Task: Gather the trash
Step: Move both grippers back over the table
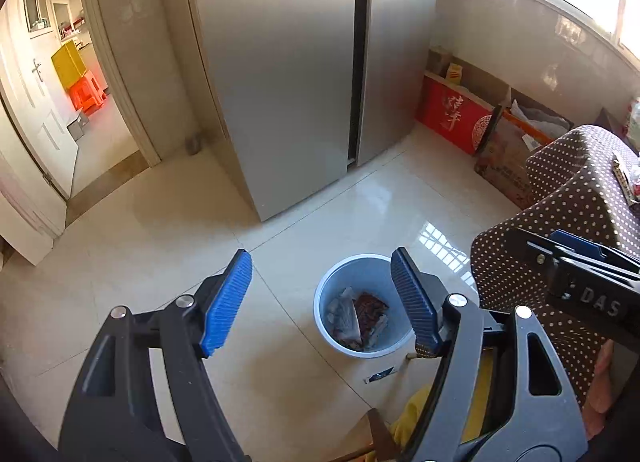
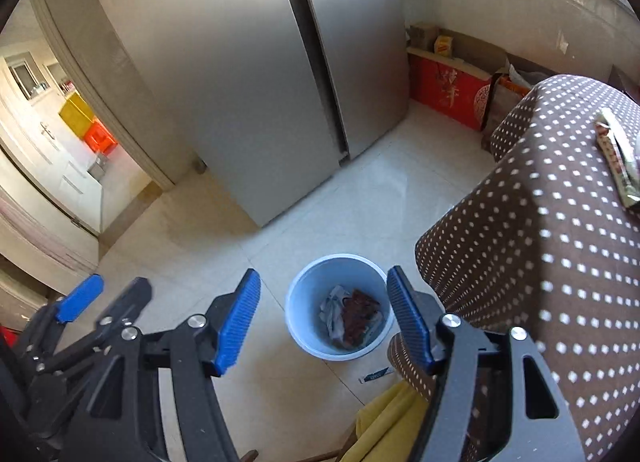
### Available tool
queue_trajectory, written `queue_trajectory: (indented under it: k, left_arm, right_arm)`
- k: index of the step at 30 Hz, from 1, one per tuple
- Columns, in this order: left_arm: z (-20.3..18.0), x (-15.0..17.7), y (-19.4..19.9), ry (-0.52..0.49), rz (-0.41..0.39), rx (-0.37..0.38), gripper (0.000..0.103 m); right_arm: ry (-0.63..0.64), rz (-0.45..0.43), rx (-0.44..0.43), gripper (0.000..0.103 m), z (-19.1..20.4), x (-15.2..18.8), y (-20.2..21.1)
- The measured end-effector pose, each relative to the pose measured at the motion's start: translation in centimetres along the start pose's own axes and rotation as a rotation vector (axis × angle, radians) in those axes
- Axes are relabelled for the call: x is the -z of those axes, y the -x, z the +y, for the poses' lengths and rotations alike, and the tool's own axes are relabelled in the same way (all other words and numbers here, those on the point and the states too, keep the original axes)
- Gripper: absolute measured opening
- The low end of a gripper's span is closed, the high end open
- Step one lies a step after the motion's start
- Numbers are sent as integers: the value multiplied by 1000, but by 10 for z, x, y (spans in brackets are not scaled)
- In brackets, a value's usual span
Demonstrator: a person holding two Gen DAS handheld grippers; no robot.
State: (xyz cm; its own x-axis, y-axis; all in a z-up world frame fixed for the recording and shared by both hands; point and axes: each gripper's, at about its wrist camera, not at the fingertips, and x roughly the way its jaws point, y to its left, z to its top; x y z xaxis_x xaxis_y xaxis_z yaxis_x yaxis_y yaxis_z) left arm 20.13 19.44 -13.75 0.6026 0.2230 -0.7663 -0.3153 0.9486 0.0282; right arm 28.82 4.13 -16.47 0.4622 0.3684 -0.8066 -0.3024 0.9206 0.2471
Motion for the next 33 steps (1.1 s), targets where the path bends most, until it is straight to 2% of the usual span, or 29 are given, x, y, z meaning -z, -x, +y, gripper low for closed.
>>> queue_trajectory:
  k: [10, 19, 23, 28, 33]
  left_arm:
    - [-39, -2, 41, -48, -83, 75, 71]
    - [-92, 4, 76, -113, -123, 186, 74]
    - [-122, 8, 87, -157, -118, 248, 75]
    - [-156, 12, 96, -198, -114, 295, 83]
    - [-185, 25, 98, -230, -76, 337, 84]
  right_arm:
    - [-27, -133, -18, 69, -19, 7, 74]
    - [-132, -248, 76, 74, -89, 27, 141]
    - [-156, -259, 111, 74, -126, 40, 156]
    - [-189, -225, 165, 74, -161, 53, 160]
    - [-211, -187, 227, 74, -188, 58, 153]
